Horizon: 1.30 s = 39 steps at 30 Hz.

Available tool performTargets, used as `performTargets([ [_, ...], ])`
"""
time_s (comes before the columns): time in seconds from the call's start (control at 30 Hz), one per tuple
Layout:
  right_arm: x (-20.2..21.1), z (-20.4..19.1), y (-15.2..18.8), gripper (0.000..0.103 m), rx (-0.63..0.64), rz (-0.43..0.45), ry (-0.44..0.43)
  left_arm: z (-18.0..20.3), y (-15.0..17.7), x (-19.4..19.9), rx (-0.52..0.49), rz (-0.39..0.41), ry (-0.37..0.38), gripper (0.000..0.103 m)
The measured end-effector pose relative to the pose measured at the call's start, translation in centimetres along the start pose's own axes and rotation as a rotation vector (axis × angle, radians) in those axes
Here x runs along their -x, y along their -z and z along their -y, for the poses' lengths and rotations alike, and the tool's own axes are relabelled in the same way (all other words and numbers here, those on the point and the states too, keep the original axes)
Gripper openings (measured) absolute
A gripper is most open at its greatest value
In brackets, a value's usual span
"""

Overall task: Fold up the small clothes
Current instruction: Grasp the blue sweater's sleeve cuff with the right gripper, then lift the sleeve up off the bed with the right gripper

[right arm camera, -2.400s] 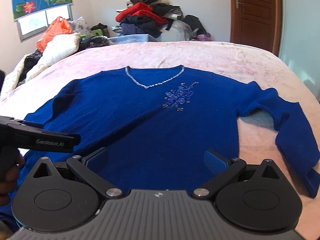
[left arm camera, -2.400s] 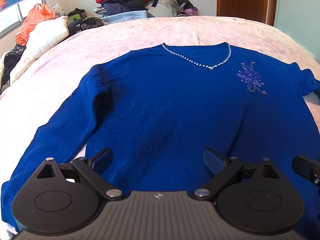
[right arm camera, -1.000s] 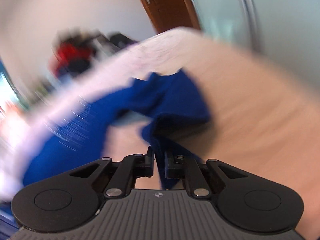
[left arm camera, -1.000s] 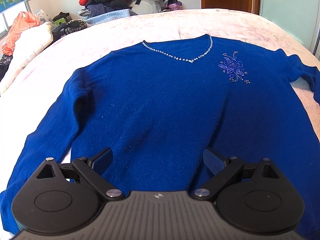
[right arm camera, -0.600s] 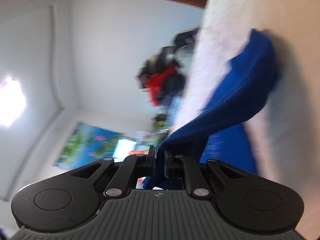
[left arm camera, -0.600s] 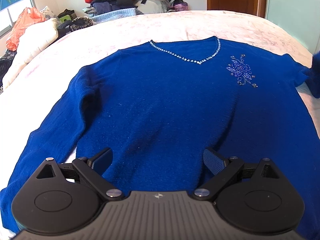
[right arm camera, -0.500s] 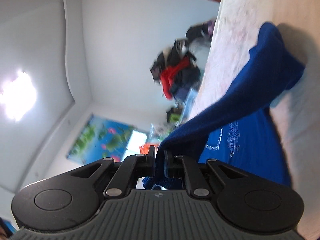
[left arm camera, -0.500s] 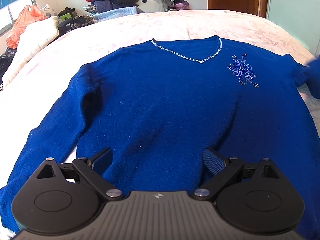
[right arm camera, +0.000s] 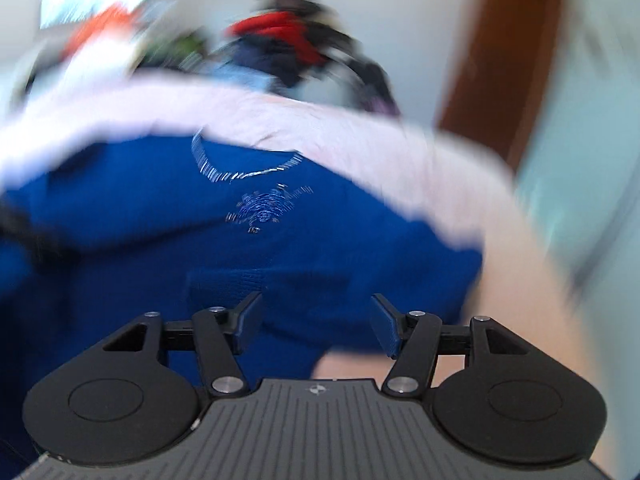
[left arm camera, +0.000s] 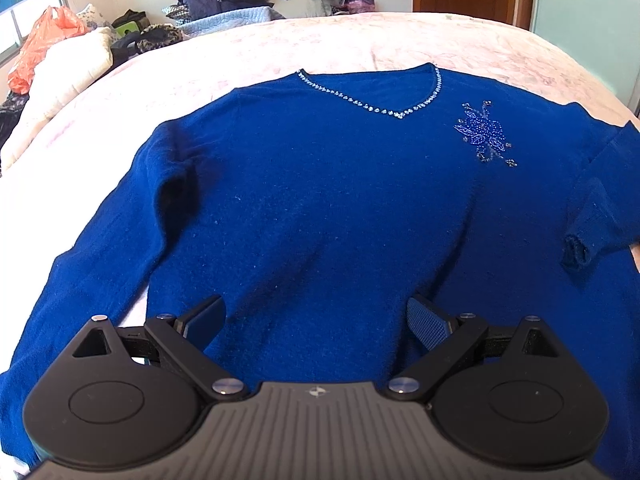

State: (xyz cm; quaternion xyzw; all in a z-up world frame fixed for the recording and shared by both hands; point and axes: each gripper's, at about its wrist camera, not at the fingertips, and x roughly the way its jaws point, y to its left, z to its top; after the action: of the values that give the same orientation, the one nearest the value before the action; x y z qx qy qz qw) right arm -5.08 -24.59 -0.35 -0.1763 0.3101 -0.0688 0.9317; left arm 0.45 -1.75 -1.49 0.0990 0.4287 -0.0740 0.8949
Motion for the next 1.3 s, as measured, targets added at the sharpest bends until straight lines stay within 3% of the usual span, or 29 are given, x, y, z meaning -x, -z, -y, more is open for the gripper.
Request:
performTargets([
  [0.07,-1.1,-2.5,-0.4,0.064,0.255,0.011,0.009,0.0,0.0,0.1,-0.002,0.006,-0.006,0.098],
  [0.17,-2.7,-4.9,-0.8,0.063,0.455,0.006,-0.051,-0.3,-0.1,0.0,0.009,0.003,-0.006,0.098],
  [0.33,-5.2,-6.7,-1.4,0.063,0.65,-0.003,-0.018,-0.3,-0.1,-0.1,0.009,-0.003,-0.006,0.098],
  [0.47,-6.4,-7.1,-1.3,0.063,0.728,0.002,-0.079,-0.3,-0.1,-0.2,0.008,-0.004,-0.008,0.098],
  [0.5,-6.5,-7.0,-1.3,0.054,0.743,0.005,-0.093,-0.4,-0.1,-0.2,0.01,-0.005,-0.009,0.098],
  [0.53,-6.7,-7.0,-1.5,0.033,0.743,-0.007,-0.126,-0.5,-0.1,-0.2,0.013,-0.005,-0.01,0.098],
  [0.6,-6.7,-6.4,-2.1,0.012,0.671,-0.052,-0.201,-0.6,-0.1,-0.2,0.016,-0.004,-0.011,0.098],
  [0.7,-6.7,-5.5,-2.7,0.009,0.567,-0.052,-0.204,-1.0,-0.1,-0.2,0.02,-0.002,-0.016,0.098],
  [0.77,-6.2,-3.5,-3.9,0.008,0.397,-0.007,-0.226,-1.3,-0.2,-0.2,0.025,0.0,-0.022,0.098],
  [0.87,-5.2,1.2,-6.9,0.008,0.105,0.136,-0.192,-1.9,-0.5,0.2,0.037,0.017,-0.041,0.098],
  [1.0,-3.1,9.9,-11.0,0.009,-0.345,0.396,-0.202,-3.1,-1.2,0.6,0.061,0.057,-0.076,0.098],
  [1.17,0.3,16.2,-11.9,0.011,-0.688,0.714,-0.259,-4.5,-1.7,0.2,0.091,0.061,-0.102,0.098],
  [1.23,-0.5,16.5,-11.8,0.012,-0.746,0.739,-0.29,-5.0,-1.8,-0.1,0.102,0.053,-0.109,0.098],
  [1.3,-2.6,15.8,-11.6,0.012,-0.78,0.677,-0.351,-5.4,-1.8,-0.3,0.107,0.05,-0.115,0.098],
])
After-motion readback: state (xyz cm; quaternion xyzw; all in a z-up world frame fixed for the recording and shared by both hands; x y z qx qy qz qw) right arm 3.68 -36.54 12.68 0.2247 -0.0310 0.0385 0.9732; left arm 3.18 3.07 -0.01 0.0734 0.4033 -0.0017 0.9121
